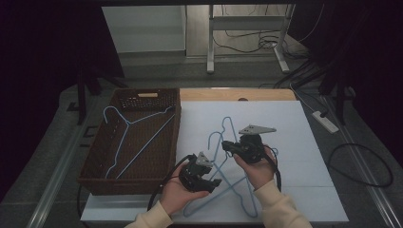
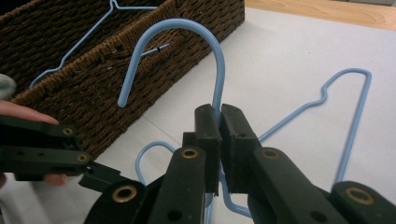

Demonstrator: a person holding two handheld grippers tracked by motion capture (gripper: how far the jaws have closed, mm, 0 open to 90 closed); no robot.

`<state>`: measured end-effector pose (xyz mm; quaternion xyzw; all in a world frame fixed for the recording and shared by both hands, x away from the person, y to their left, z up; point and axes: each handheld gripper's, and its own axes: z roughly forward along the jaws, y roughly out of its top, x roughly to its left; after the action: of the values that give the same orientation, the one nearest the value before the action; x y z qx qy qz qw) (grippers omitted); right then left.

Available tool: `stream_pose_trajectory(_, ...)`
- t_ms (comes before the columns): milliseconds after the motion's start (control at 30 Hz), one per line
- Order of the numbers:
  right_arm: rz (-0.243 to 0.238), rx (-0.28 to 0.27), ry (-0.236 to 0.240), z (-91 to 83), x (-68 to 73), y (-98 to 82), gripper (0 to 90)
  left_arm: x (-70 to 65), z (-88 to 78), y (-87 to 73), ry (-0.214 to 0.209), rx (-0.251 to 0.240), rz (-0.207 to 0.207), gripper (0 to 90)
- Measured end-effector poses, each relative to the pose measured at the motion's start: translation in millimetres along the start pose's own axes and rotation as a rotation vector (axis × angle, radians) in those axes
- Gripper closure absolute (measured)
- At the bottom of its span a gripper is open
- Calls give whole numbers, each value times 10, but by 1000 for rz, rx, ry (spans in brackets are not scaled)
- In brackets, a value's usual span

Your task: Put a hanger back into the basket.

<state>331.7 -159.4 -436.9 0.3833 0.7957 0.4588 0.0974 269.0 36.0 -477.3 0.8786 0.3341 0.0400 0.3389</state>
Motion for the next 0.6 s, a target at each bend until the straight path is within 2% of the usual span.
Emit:
stream_pose_trajectory(100,5,-5,4,-15,-4,-8,863,7,41,-4,5,16,-4,591)
stream_pose_trajectory(167,6,-10,6,-35,-8,-15,863,21,77,-13,-8,24,-18,657)
stream_pose_trajectory(300,5,-13,7,-56,-10,-18,863,27,98,-21,-19,28,-22,797)
stream_pose_trajectory(333,6,-16,9,-63,-11,-20,863,28,93,-23,-19,21,-21,797)
stream_pose_trajectory(367,6,-19,11,-79,-12,-22,862,25,87,-23,-19,14,-20,837)
stream_pose_trajectory(533,5,-49,17,-172,-13,-38,854,28,49,-27,-40,-29,-43,857)
stream_pose_trajectory(600,4,-73,23,-234,-25,-53,787,33,23,-23,-54,-53,-42,859)
